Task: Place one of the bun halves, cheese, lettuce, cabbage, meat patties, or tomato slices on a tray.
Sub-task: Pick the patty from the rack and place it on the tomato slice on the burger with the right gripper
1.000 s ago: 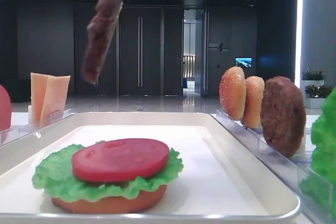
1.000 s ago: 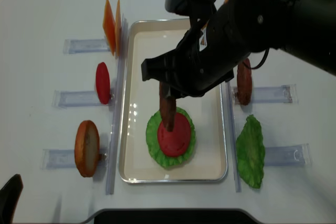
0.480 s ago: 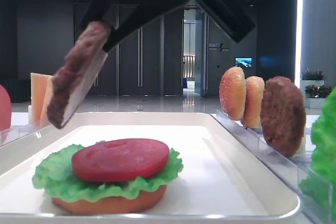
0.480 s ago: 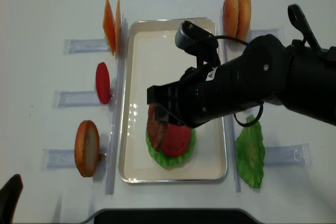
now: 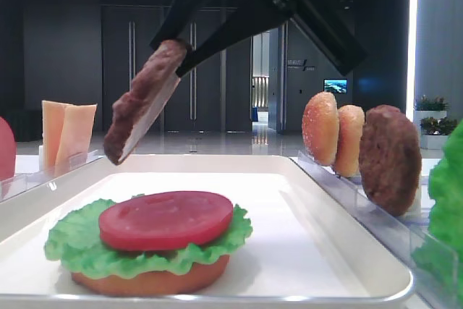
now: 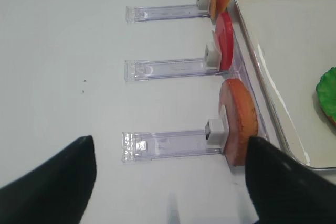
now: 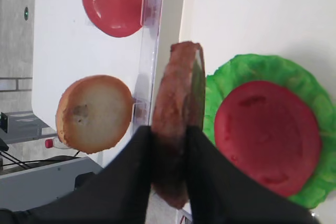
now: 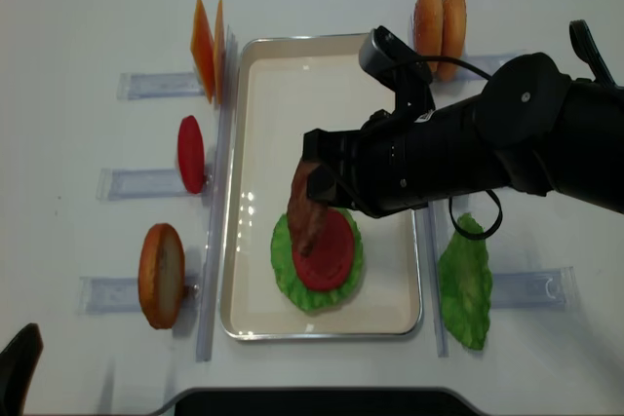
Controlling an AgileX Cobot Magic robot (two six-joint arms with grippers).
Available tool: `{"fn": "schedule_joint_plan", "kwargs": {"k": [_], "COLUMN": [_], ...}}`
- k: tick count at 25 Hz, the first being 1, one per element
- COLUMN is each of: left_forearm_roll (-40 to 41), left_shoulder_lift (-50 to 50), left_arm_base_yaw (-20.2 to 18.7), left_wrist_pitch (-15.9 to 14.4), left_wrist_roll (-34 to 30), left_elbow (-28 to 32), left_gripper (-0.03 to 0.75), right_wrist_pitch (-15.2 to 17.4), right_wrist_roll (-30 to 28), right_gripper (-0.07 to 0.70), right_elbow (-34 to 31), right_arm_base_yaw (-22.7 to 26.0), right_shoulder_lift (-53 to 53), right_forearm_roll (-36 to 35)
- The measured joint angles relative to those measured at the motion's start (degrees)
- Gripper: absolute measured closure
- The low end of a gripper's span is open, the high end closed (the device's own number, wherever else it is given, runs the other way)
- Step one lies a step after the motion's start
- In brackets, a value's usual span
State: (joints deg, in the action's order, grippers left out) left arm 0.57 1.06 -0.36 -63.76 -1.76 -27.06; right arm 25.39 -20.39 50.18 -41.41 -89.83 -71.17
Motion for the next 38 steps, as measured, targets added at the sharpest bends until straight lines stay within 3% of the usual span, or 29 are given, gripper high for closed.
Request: {"fn": "schedule_joint_plan", "kwargs": {"k": [6, 16, 38], "left_forearm_roll": [0.0, 0.0, 0.0], "left_shoulder_lift": [0.0, 0.0, 0.0], "left_arm_base_yaw": [0.0, 0.0, 0.0], "left_wrist_pitch": [0.0, 0.0, 0.0], "left_wrist_roll": [0.0, 0.0, 0.0], "left_elbow": [0.0, 0.0, 0.0], "left_gripper": [0.024, 0.024, 0.024], "right_wrist_pitch": [1.44, 2.63, 2.69], "right_wrist_roll": [-0.59, -7.61, -9.38], "right_gripper": [0.489, 0.489, 0.489], "right_elbow": [0.0, -0.74, -1.85], "right_arm_base_yaw": [0.11, 0.11, 0.11], "right_shoulder_lift": [-1.65, -4.3, -4.56], "right_forearm_roll": [-0.97, -8.09, -9.28]}}
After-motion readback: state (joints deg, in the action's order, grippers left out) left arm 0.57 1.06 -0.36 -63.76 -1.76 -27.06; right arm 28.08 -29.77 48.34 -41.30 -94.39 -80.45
